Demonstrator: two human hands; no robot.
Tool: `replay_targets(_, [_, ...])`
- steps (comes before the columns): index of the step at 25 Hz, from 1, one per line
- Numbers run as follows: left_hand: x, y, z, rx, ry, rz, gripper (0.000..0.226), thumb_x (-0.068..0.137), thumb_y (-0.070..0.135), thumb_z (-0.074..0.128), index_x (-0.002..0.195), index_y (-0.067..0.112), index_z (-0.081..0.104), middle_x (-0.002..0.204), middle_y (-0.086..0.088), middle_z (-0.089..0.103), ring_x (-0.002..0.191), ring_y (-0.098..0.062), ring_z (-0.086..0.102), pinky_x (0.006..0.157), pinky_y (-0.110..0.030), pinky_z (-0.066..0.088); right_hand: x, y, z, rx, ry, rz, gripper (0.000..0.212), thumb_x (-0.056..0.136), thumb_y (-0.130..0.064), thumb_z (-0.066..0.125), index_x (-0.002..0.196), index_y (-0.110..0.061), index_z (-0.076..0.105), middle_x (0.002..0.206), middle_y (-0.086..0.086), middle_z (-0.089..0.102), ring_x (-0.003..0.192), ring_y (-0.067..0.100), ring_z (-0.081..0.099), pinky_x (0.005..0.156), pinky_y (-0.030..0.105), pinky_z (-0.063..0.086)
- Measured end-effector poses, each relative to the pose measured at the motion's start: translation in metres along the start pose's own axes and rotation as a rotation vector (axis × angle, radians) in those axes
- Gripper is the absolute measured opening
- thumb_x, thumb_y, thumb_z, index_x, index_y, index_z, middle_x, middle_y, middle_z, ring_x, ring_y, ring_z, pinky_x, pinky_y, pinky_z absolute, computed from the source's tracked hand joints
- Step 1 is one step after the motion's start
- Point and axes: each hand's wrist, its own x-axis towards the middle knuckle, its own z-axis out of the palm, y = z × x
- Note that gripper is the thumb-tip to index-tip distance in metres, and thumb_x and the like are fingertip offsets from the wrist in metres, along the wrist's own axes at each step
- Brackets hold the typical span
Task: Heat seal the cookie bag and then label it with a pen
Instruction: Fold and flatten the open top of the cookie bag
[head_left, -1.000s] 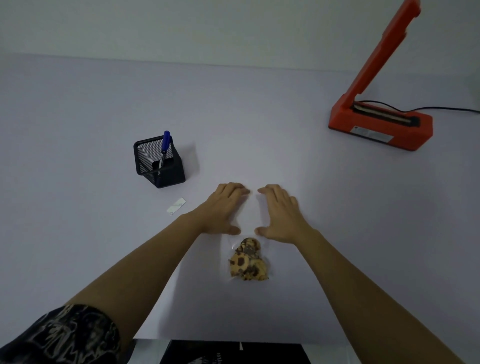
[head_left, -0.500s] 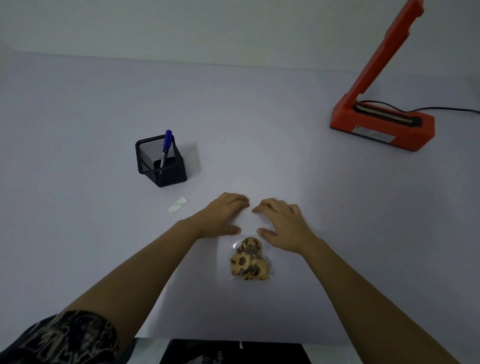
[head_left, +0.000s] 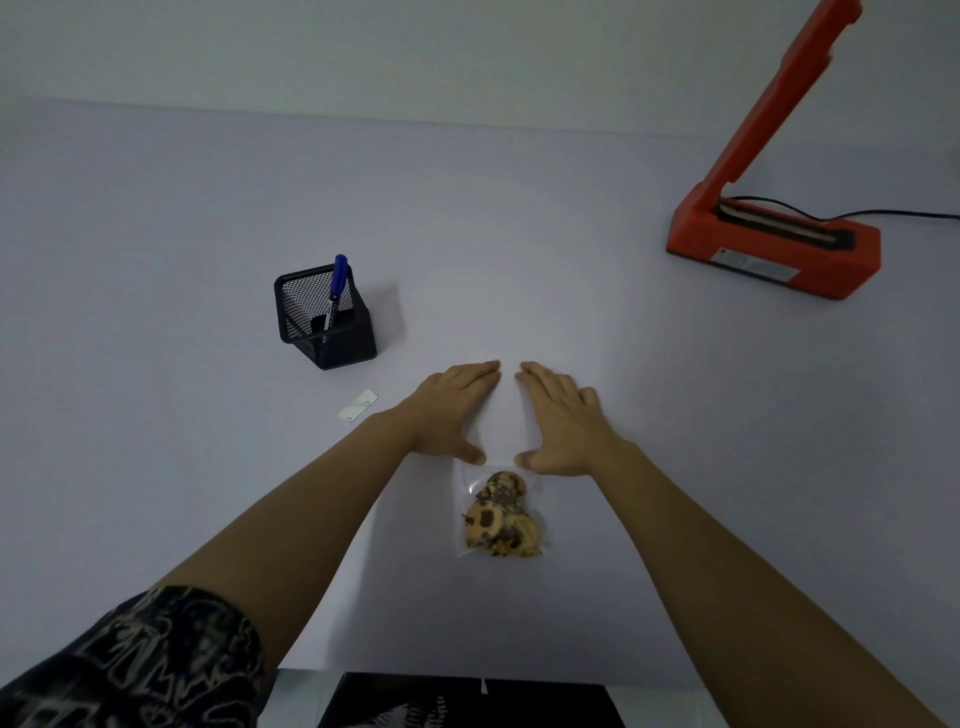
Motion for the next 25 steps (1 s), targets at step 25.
replay_targets(25, [-0.005, 0.0, -0.004, -0.04, 0.056, 0.052, 0.096, 0.069, 0.045, 0.075, 0.143, 0.01, 0.025, 0.148, -0.007, 0.024, 0.133, -0.022, 0.024, 0.11, -0.032, 0.023, -0.007, 0.005, 0.004, 0.076, 0.075, -0.07, 0.089, 0.073, -0.045, 0.067, 0.143, -0.02, 0.019, 0.148, 0.0, 0.019, 0.135, 0.02, 0.02, 0.106, 0.04, 0.021])
